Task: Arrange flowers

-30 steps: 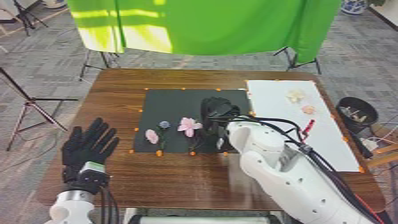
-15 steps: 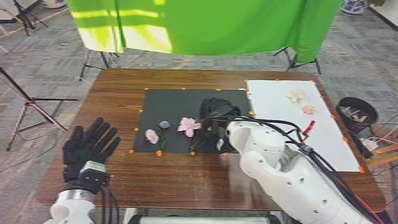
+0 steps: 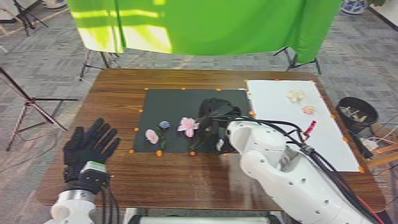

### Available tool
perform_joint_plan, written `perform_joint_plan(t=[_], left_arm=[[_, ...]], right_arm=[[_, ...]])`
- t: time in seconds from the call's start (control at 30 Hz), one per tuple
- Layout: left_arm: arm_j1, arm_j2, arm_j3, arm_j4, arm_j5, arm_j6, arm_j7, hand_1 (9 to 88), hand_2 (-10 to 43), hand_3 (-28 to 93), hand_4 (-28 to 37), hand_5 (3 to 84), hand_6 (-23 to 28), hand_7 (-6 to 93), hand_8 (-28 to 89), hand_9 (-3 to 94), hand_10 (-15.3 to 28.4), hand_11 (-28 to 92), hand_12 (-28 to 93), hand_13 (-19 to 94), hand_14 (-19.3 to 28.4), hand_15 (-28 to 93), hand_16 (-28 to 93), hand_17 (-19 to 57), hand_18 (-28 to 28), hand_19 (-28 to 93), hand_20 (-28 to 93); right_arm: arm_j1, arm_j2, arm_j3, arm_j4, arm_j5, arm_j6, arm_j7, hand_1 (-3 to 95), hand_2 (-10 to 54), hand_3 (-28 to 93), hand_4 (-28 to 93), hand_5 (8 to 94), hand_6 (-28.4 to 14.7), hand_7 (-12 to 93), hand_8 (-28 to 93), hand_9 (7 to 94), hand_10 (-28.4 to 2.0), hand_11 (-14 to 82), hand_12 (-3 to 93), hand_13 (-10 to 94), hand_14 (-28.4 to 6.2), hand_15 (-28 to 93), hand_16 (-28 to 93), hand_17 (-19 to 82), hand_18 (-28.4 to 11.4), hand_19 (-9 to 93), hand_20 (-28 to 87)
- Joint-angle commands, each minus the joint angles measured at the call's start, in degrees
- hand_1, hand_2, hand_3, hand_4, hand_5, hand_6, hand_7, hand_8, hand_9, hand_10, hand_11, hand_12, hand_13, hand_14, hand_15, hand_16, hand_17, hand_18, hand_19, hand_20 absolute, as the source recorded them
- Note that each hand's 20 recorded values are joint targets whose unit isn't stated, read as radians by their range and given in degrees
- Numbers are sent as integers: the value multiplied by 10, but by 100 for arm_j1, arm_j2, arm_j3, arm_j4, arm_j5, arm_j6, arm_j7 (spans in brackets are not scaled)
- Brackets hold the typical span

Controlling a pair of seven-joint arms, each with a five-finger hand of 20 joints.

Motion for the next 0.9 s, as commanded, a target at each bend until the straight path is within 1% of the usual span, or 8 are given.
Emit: perform_joint_plan(t=[0.03, 0.1, 0.27, 0.33, 0.53, 0.63, 0.7, 0.9], left_arm=[[39, -31, 23, -10, -18, 40, -61, 242, 133, 720, -283, 410, 98, 154, -84, 304, 159, 268, 118, 209, 162, 409, -67, -65, 148, 345, 95], [61, -31, 21, -17, -24, 53, -49, 244, 133, 719, -283, 410, 99, 154, -85, 304, 159, 269, 118, 211, 162, 411, -67, -65, 148, 345, 94], [56, -31, 23, -15, -28, 43, -55, 246, 132, 718, -283, 411, 99, 155, -85, 306, 160, 268, 118, 211, 162, 413, -68, -65, 148, 346, 95], [70, -35, 19, -20, -27, 46, -48, 246, 133, 717, -283, 411, 99, 155, -85, 306, 160, 268, 118, 211, 163, 413, -69, -65, 148, 346, 95], [67, -48, 42, -19, -36, 27, -31, 246, 134, 716, -283, 412, 100, 154, -85, 308, 160, 269, 117, 213, 162, 412, -69, -65, 148, 347, 94], [23, -63, 53, -3, -18, -19, -43, 246, 135, 716, -283, 413, 100, 154, -85, 308, 160, 268, 117, 213, 163, 413, -69, -65, 148, 347, 94], [6, -50, 56, -2, -4, -74, -13, 245, 136, 716, -283, 413, 99, 155, -85, 308, 160, 268, 117, 213, 163, 413, -69, -65, 148, 347, 94], [-24, 0, 41, -10, 45, -185, 60, 244, 137, 716, -283, 412, 99, 152, -85, 309, 159, 265, 117, 214, 164, 412, -70, -65, 148, 346, 93]], right_arm=[[48, 3, -74, 26, -123, 381, 142, 771, -95, 130, -223, 587, 1, 139, -107, 657, -118, 182, 195, 596, -90, 385, 248, 216, -174, 611, 273], [54, 11, -115, 51, -118, 516, 166, 796, -95, 15, -150, 596, 2, 137, -100, 668, -119, 256, 229, 588, -94, 465, 264, 218, -165, 604, 304], [42, 15, -82, 32, 66, 544, 113, 804, -95, 25, -150, 643, 16, 157, -104, 681, -117, 486, 327, 586, -106, 650, 305, 229, -159, 618, 326], [27, 18, -66, 34, 31, 558, 30, 806, -95, 27, -149, 652, 20, 156, -103, 689, -116, 508, 337, 588, -107, 663, 311, 231, -157, 615, 330], [-13, 79, 120, -44, -23, 551, 1, 769, -95, 135, -224, 636, 12, 158, -113, 730, -116, 309, 317, 603, -101, 554, 269, 232, -170, 609, 304], [-26, 355, 361, -157, -104, 678, 72, 573, -95, 511, -280, 615, 1, 170, -127, 713, -126, 230, 206, 607, -105, 497, 232, 229, -192, 635, 244], [-83, 606, 668, -236, -161, 600, 194, 511, -95, 611, -282, 601, -1, 169, -128, 680, -128, 185, 181, 594, -108, 460, 216, 224, -194, 635, 232], [-311, 1516, 1583, -153, -73, 639, 700, 449, -95, 708, -283, 542, -11, 159, -124, 568, -126, 107, 151, 529, -116, 320, 179, 205, -194, 611, 206]])
